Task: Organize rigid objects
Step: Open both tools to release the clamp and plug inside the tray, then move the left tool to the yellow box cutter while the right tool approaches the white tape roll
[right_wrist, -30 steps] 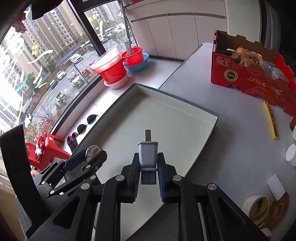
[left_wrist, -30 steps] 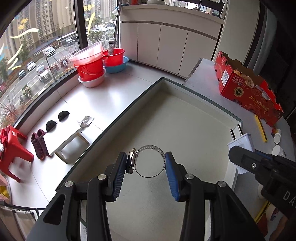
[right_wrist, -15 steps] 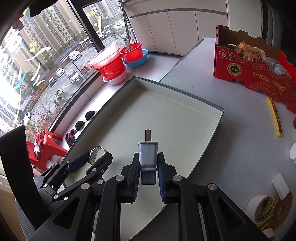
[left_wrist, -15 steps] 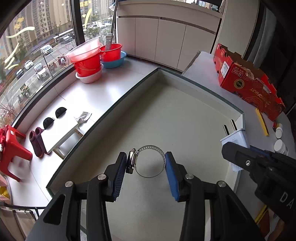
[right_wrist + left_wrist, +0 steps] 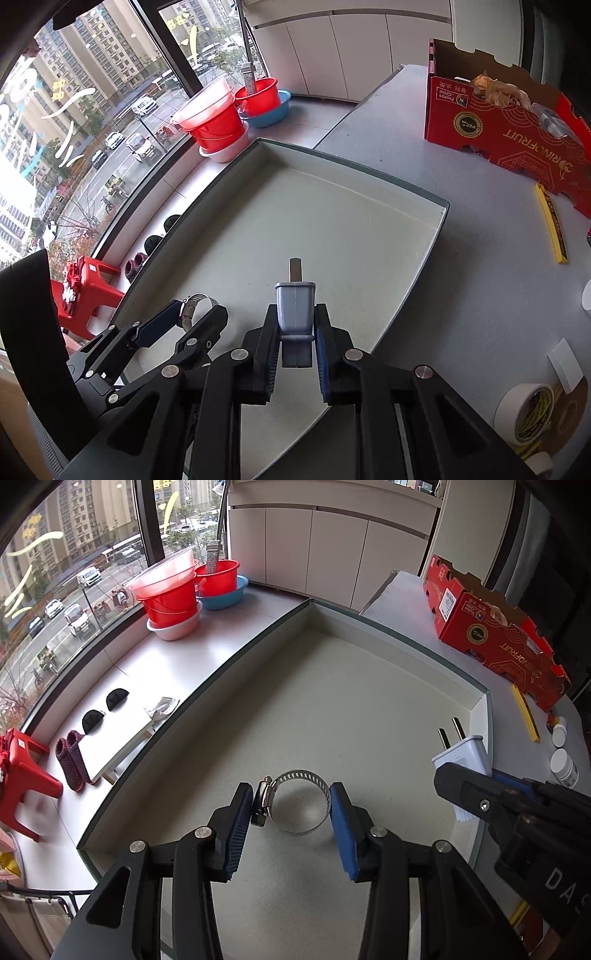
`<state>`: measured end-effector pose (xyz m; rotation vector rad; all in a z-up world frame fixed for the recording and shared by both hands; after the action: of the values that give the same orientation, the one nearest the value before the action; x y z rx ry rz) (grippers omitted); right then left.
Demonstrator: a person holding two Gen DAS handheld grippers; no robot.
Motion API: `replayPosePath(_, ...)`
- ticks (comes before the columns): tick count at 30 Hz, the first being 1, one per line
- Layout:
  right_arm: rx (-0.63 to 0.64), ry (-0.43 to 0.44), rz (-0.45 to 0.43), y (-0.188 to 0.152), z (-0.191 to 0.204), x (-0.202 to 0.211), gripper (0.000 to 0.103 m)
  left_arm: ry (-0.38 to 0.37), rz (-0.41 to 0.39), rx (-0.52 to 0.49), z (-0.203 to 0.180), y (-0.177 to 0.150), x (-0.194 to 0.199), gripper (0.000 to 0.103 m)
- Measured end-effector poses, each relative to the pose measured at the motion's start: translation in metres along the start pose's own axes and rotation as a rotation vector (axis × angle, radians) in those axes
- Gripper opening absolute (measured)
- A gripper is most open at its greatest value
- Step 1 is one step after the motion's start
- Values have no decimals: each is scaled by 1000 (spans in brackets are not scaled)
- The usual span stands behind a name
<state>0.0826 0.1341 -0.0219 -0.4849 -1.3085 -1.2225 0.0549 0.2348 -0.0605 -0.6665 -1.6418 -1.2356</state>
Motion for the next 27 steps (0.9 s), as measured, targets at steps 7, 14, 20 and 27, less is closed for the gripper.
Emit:
replayPosePath(7, -7, -13, -76, 2, -3, 19, 90, 25, -46, -31, -3, -1, 9, 85)
replayPosePath(14, -17, -86, -166, -9, -23, 63, 90, -1, -62, -58, -14, -4, 25, 103)
replayPosePath(20, -114, -126, -225, -54, -75, 111, 90, -108, -62, -128, -49, -23, 47, 103)
replayPosePath(27, -350, -290, -236, -134, -170, 151, 90, -185, -48, -346, -129, -70, 65, 103)
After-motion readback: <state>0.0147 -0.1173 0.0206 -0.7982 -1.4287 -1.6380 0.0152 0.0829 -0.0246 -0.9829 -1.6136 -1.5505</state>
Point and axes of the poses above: each gripper's, at about its wrist camera, not at the fingertips, and x roughly against the way its jaws point, z to its left, y to its top, the point moved 7 cm from there along -x, roughly the way its jaws point, and after that the axes turned 5 degrees about z, right-handed, at the moved point
